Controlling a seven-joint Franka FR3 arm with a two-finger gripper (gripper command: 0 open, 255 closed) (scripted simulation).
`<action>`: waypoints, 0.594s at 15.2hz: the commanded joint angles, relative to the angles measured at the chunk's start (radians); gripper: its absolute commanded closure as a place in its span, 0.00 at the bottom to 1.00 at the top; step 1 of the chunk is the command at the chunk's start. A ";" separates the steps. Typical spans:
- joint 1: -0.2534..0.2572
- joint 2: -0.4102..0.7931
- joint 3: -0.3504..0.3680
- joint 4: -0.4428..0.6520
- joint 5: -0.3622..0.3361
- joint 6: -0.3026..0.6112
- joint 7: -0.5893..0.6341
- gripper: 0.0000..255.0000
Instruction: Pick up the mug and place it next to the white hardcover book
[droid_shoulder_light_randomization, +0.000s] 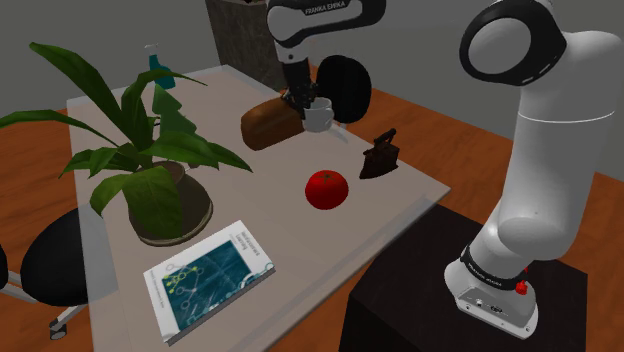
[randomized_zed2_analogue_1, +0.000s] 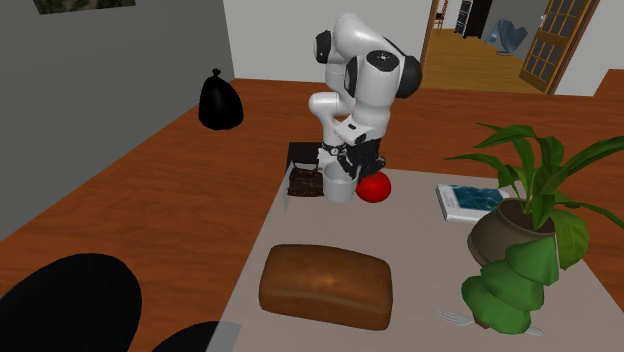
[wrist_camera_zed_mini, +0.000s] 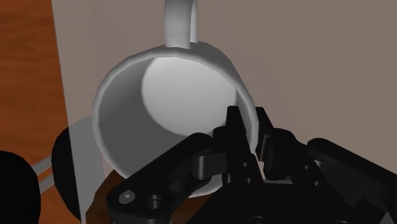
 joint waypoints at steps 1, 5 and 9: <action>0.022 0.017 0.012 0.017 0.000 -0.003 0.032 1.00; 0.078 0.076 0.038 0.076 -0.003 -0.005 0.112 1.00; 0.136 0.153 0.060 0.162 -0.009 -0.019 0.189 1.00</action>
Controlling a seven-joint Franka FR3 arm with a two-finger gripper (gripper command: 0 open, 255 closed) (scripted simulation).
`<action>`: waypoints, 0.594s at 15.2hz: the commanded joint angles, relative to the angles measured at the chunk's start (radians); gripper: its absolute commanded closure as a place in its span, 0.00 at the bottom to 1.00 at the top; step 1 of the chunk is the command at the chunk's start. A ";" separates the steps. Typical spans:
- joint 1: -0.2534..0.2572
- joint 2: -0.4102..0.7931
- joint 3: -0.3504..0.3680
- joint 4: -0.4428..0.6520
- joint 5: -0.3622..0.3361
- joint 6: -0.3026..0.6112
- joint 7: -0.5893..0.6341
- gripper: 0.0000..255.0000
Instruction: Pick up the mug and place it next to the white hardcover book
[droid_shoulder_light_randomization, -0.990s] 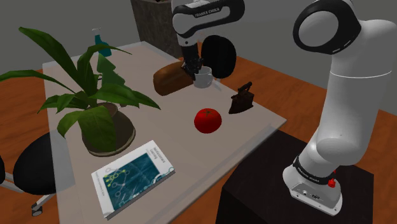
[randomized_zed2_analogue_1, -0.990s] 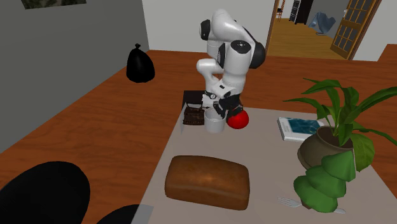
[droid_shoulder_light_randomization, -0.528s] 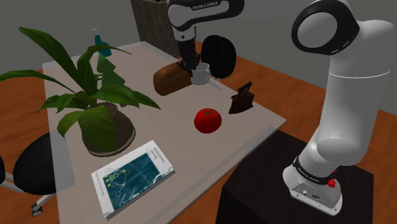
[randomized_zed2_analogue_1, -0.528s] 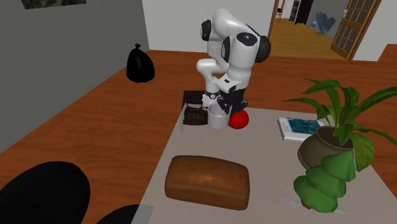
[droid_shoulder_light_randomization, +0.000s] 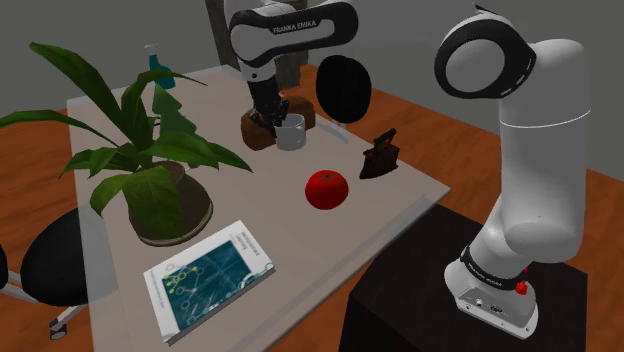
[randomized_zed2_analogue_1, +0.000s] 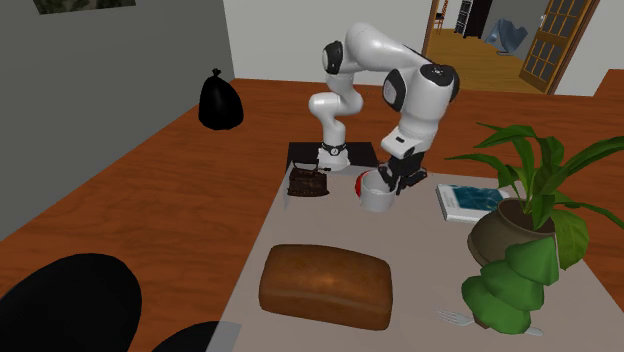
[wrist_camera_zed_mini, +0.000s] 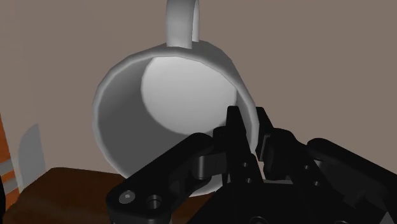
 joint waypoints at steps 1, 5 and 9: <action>0.029 0.046 0.009 0.058 -0.004 -0.013 0.036 1.00; 0.094 0.150 0.025 0.193 -0.014 -0.047 0.106 1.00; 0.164 0.287 0.033 0.392 -0.027 -0.109 0.167 1.00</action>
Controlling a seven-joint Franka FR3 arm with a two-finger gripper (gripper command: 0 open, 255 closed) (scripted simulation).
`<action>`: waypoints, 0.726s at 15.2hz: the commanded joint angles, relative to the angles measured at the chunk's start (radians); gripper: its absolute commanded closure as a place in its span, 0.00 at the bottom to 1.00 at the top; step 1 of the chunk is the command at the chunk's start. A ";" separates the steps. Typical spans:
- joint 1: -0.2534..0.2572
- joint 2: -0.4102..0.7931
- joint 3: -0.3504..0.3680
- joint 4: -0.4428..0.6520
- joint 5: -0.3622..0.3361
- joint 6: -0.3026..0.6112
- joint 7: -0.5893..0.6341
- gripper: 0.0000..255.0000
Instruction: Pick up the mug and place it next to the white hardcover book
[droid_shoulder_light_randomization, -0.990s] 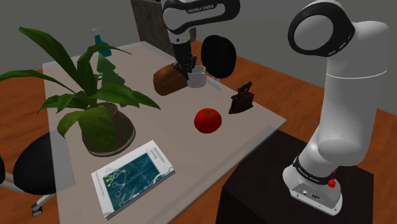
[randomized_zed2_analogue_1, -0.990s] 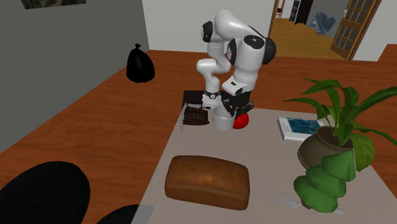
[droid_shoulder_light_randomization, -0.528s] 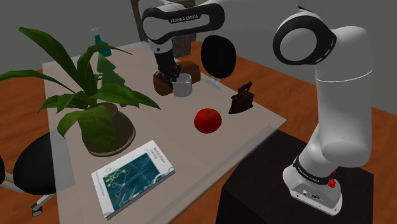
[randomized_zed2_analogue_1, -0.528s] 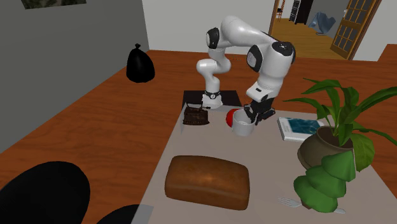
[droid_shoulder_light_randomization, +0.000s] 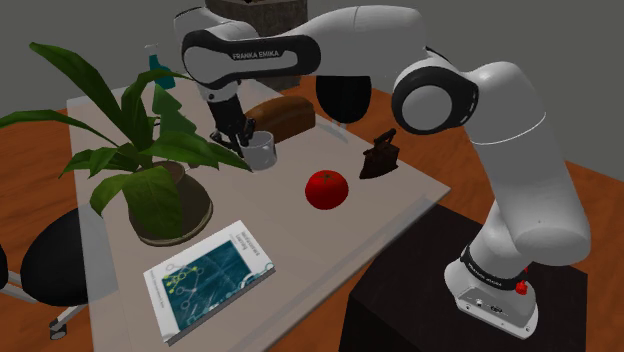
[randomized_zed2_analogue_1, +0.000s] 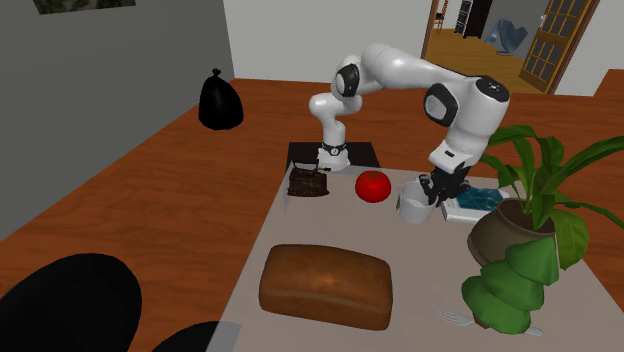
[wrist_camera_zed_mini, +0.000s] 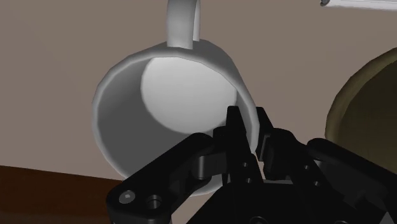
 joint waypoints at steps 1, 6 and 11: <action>0.018 0.026 0.002 0.022 -0.002 0.005 0.019 1.00; 0.011 0.016 0.002 -0.064 -0.002 0.080 0.021 1.00; 0.007 0.016 0.002 -0.131 -0.003 0.146 0.023 1.00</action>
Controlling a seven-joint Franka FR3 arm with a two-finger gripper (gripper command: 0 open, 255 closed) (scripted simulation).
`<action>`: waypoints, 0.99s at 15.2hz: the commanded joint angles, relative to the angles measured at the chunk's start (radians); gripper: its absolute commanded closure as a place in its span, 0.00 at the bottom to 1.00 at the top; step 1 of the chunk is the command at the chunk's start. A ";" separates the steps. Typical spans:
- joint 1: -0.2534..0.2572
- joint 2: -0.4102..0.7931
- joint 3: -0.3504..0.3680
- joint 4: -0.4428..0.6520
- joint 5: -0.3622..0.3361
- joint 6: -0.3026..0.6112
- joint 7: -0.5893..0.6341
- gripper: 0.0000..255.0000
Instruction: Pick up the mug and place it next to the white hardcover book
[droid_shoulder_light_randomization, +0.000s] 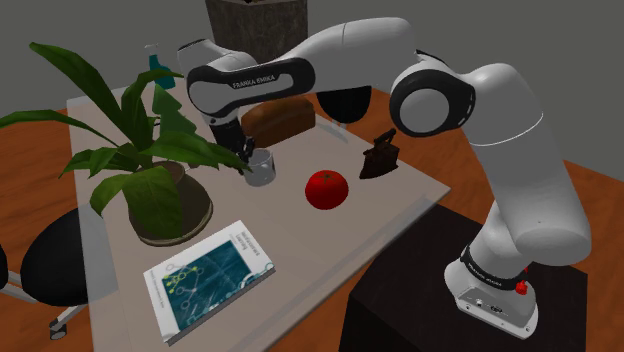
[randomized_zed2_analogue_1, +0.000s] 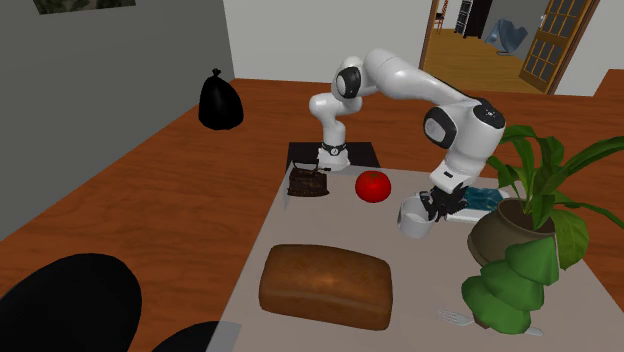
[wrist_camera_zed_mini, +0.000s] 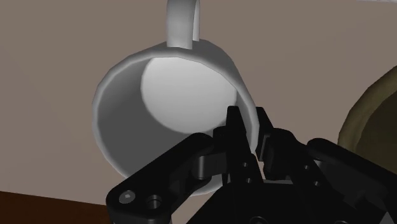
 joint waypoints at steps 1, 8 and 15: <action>-0.001 0.002 0.000 -0.022 -0.001 0.025 0.001 1.00; -0.003 0.010 -0.001 -0.066 -0.002 0.077 0.003 1.00; -0.003 0.010 -0.001 -0.066 -0.002 0.077 0.003 0.00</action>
